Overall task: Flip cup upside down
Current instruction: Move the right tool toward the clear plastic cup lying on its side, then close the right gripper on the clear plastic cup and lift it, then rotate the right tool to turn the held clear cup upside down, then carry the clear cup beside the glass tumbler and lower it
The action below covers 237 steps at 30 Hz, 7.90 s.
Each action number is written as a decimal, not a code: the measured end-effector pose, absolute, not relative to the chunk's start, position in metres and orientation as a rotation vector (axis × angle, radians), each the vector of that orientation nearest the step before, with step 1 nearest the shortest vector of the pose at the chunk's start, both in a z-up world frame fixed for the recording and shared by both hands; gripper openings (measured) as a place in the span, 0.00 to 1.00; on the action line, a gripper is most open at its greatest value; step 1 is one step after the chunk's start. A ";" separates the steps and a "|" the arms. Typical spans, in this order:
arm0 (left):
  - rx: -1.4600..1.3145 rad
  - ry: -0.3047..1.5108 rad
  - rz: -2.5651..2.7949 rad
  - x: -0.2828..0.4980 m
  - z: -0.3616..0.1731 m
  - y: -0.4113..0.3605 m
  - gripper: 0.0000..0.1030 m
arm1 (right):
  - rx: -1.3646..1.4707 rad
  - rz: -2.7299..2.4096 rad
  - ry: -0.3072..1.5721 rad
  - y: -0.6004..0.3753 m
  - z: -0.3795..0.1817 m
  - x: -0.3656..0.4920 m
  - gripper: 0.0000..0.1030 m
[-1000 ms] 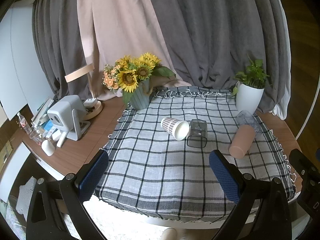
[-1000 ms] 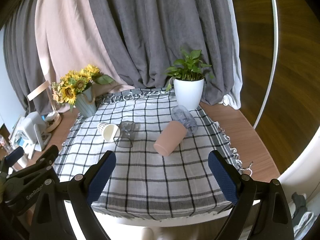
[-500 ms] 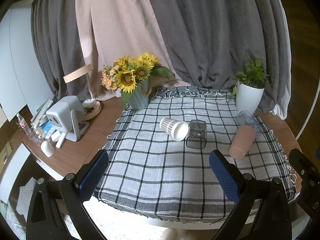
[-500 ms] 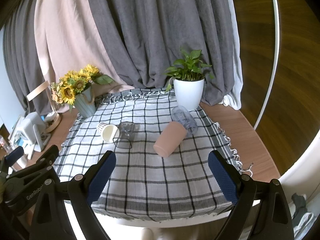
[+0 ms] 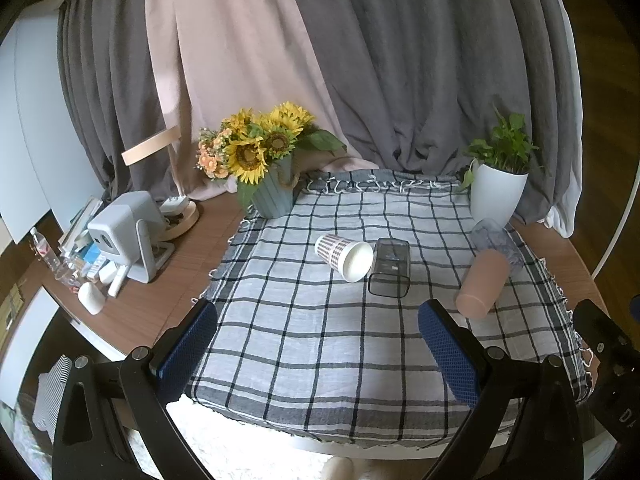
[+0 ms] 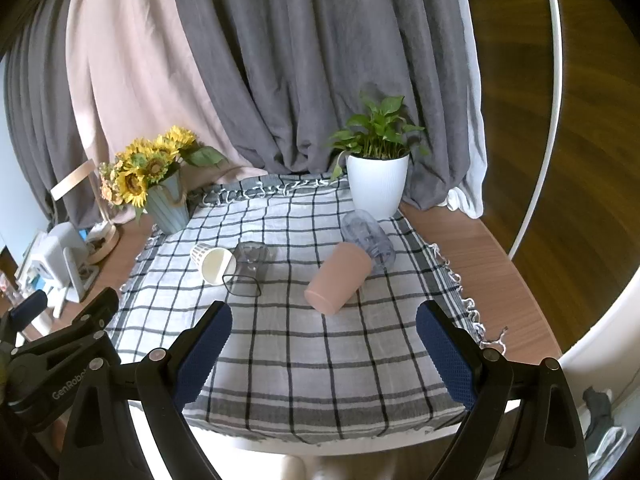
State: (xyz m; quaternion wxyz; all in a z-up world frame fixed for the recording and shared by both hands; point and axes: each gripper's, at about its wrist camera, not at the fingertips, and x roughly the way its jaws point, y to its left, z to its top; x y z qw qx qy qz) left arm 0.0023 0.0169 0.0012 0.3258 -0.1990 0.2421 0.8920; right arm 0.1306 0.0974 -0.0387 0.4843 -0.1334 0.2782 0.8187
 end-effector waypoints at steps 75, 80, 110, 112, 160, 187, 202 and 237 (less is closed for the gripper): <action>-0.605 1.082 2.093 -0.093 -0.116 0.344 0.99 | -1.394 2.024 0.651 0.433 -0.153 0.020 0.71; -0.578 1.035 2.080 -0.081 -0.095 0.331 1.00 | -1.270 2.018 0.617 0.429 -0.113 0.045 0.71; -0.635 1.101 1.986 -0.197 -0.065 0.142 1.00 | -0.685 1.837 1.311 0.246 -0.101 -0.041 0.70; -0.677 1.110 1.980 -0.208 -0.073 0.138 0.99 | -0.706 1.833 1.326 0.241 -0.107 -0.048 0.70; -0.689 1.220 2.024 -0.256 -0.114 0.110 1.00 | -0.928 1.851 1.204 0.205 -0.160 -0.105 0.70; -0.599 0.755 1.963 -0.135 -0.136 0.041 0.99 | -0.773 1.753 0.904 0.167 -0.120 0.038 0.86; -0.318 0.665 2.001 -0.085 -0.179 0.035 0.98 | -0.900 1.705 0.869 0.155 -0.185 0.074 0.86; -0.309 0.673 1.967 -0.070 -0.160 0.039 0.68 | -0.828 1.782 0.854 0.149 -0.168 0.079 0.86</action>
